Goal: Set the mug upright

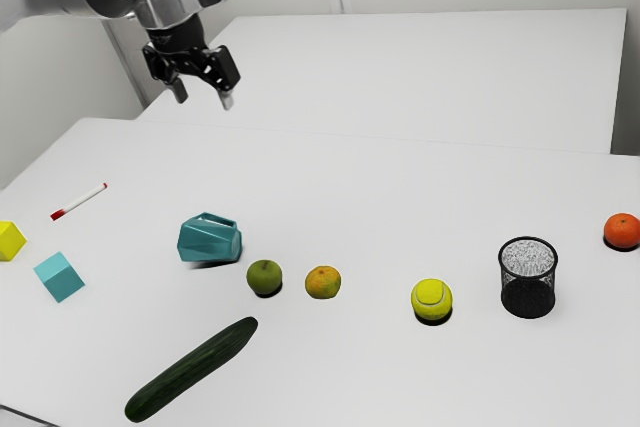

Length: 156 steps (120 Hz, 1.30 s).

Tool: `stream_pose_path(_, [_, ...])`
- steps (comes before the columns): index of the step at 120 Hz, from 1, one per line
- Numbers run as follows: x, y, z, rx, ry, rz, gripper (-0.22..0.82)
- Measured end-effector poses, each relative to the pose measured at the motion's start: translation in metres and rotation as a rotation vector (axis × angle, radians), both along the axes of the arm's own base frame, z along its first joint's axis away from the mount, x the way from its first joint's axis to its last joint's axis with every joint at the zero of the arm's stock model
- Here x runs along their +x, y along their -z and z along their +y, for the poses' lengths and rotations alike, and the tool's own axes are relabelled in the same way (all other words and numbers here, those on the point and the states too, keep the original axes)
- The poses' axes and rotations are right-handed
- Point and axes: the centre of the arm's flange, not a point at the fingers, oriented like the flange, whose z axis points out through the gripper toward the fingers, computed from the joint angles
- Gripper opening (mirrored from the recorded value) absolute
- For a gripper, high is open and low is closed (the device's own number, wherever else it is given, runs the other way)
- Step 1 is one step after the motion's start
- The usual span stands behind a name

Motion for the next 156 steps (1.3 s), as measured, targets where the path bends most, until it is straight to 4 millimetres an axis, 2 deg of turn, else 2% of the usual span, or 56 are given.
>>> stream_pose_path(15, [-0.002, -0.002, -0.005, 0.000, 0.007, 0.004, 0.60])
stream_pose_path(30, [-0.006, -0.002, 0.000, -0.010, -0.004, 0.024, 0.60])
stream_pose_path(42, [-0.009, 0.010, 0.014, -0.054, -0.038, 0.073, 0.60])
stream_pose_path(53, [-0.012, 0.021, 0.034, -0.117, -0.087, 0.118, 0.60])
stream_pose_path(79, [-0.033, 0.066, 0.093, -0.242, -0.195, 0.197, 0.60])
stream_pose_path(106, [-0.044, 0.120, 0.117, -0.339, -0.189, 0.182, 0.60])
stream_pose_path(156, [-0.050, 0.205, 0.193, -0.503, -0.184, 0.052, 0.60])
